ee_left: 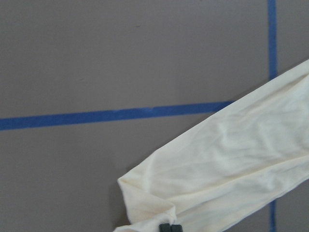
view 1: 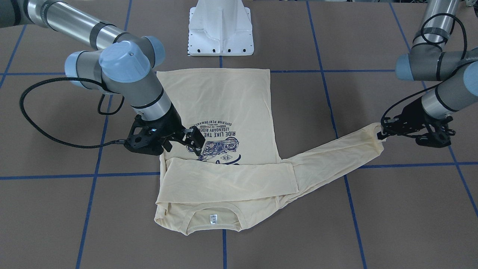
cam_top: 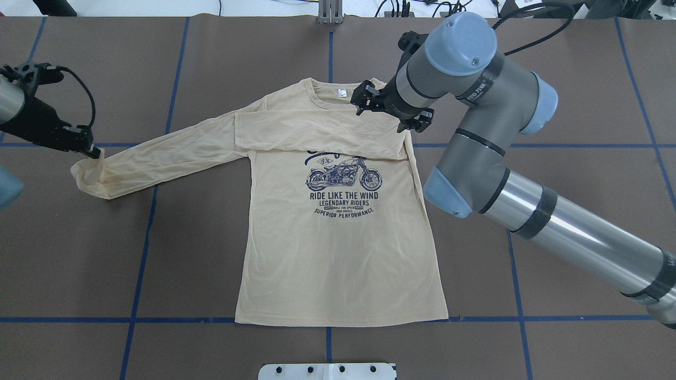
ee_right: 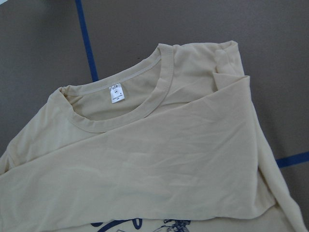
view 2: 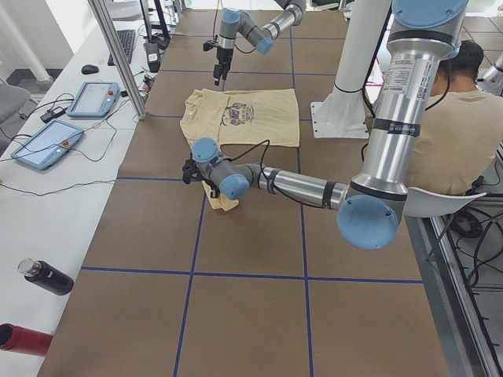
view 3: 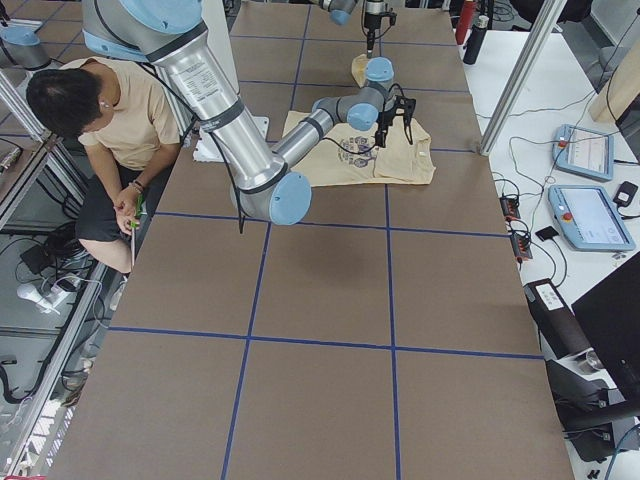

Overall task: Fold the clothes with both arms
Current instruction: 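Grasp the sleeve cuff with the left gripper while the right arm withdraws, then fold the held sleeve with the left gripper across the shirt toward the opposite shoulder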

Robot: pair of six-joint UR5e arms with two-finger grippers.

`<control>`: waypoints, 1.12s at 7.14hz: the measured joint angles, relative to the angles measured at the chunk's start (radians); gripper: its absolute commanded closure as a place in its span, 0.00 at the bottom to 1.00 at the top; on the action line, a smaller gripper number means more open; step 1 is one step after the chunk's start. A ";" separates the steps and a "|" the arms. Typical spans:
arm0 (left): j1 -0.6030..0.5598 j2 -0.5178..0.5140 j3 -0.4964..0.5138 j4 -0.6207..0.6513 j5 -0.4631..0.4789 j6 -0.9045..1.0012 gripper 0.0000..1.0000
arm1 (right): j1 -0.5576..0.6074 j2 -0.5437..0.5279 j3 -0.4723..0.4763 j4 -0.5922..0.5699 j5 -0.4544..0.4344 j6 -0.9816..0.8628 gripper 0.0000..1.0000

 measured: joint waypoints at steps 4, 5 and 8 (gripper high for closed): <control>0.171 -0.412 0.073 0.003 0.008 -0.532 1.00 | 0.177 -0.292 0.131 0.000 0.101 -0.290 0.01; 0.182 -0.523 0.132 -0.001 0.027 -0.608 1.00 | 0.206 -0.331 0.132 0.000 0.104 -0.350 0.01; 0.238 -0.801 0.388 -0.073 0.198 -0.726 1.00 | 0.247 -0.386 0.130 0.001 0.099 -0.392 0.01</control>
